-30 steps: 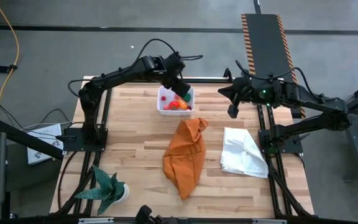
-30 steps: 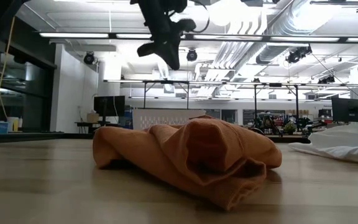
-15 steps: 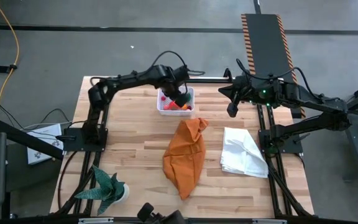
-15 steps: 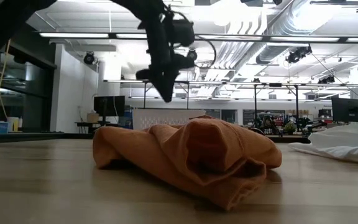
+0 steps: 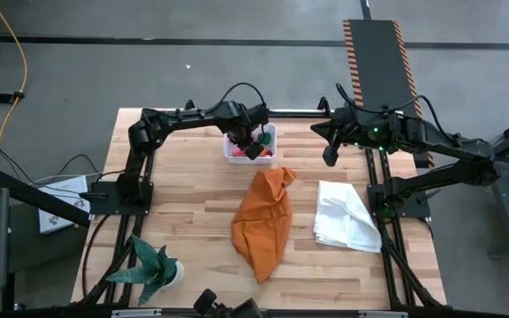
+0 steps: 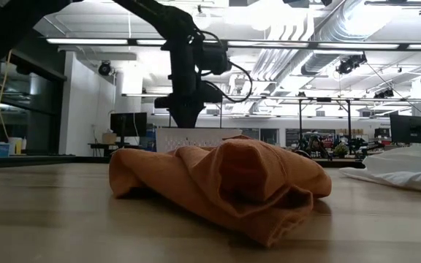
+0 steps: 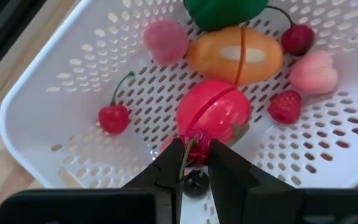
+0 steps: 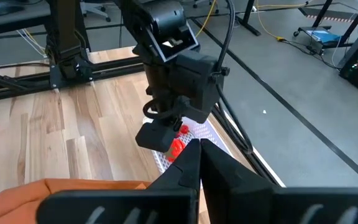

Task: Pick and placing Produce into tupperware
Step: Put the red cherry into the white basket

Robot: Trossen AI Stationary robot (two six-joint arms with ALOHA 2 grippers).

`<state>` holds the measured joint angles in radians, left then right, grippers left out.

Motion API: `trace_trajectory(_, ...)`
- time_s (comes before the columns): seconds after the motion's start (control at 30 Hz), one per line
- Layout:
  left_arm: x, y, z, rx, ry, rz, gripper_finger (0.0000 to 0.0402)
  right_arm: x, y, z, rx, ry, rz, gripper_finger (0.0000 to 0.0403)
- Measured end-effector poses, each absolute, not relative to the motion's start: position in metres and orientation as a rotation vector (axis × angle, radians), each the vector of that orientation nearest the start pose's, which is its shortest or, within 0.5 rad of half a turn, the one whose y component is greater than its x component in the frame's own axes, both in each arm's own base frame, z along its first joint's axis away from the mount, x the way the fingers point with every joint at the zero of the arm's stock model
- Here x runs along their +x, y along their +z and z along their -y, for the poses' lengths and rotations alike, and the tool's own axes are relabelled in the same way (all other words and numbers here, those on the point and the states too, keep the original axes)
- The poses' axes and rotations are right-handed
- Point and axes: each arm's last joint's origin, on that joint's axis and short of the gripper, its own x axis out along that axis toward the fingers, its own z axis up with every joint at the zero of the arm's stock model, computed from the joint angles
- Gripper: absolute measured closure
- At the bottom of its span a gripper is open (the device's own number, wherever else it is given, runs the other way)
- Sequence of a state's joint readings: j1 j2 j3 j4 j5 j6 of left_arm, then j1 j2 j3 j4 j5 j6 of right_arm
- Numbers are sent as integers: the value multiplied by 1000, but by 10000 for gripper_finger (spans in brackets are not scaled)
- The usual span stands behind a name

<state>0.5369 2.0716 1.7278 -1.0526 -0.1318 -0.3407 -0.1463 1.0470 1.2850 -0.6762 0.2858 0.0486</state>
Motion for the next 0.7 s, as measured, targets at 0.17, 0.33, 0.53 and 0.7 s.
trace_trajectory(0.17, 355, 212, -216, -557, 792, -1280, 348, 195, 408, 37, 16, -436, -430, 402)
trace_trajectory(0.33, 357, 213, -218, -526, 791, -1258, 348, 195, 408, 37, 18, -436, -429, 402)
trace_trajectory(0.53, 358, 213, -218, -514, 782, -1248, 348, 195, 408, 37, 22, -437, -429, 402)
trace_trajectory(0.7, 358, 213, -218, -521, 748, -1253, 345, 195, 408, 37, 23, -438, -428, 402)
